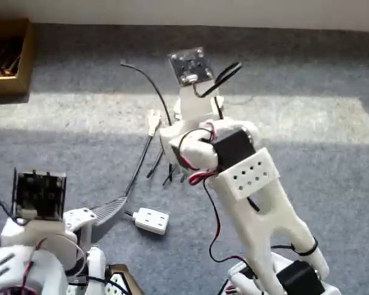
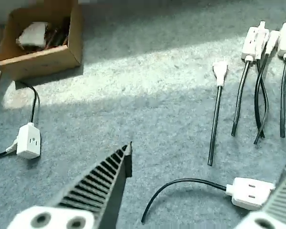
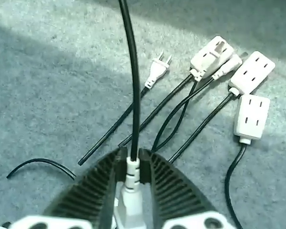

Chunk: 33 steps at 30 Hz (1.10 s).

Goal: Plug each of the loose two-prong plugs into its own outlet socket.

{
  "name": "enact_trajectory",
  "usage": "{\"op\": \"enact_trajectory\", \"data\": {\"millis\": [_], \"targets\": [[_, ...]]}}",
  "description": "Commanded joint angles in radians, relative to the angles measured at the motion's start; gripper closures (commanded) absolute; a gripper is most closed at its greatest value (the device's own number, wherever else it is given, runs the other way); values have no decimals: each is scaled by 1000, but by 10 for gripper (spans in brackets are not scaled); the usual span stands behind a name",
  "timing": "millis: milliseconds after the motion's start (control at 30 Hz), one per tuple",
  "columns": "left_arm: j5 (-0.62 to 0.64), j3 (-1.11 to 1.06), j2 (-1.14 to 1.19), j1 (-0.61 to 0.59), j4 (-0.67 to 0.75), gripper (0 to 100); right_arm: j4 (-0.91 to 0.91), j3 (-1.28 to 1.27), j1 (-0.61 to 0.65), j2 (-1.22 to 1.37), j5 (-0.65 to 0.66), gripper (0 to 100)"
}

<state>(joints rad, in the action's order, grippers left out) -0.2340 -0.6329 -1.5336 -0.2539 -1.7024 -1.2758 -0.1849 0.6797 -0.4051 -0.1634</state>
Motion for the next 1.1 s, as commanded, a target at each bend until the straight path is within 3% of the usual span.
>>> {"op": "enact_trajectory", "data": {"millis": [0, 100, 300, 433, 600, 800, 1067], "targets": [[-9, -341, -317, 19, 109, 553, 134, -156, 70, -56, -11, 993], [-9, -406, -265, -1, 201, 525, 153, -179, 107, -56, -11, 993], [-3, -458, -185, -1, 425, 362, 147, -136, 113, -58, -12, 993], [-2, -530, -183, -1, 555, 370, 125, -42, 119, -54, -40, 993], [0, -673, -182, 24, 733, 377, 64, 48, 216, -47, -68, 993], [2, -708, -186, 53, 775, 384, 65, 54, 275, -45, -69, 993], [0, -685, -183, 45, 770, 384, 61, 53, 170, -47, -69, 993]]}}
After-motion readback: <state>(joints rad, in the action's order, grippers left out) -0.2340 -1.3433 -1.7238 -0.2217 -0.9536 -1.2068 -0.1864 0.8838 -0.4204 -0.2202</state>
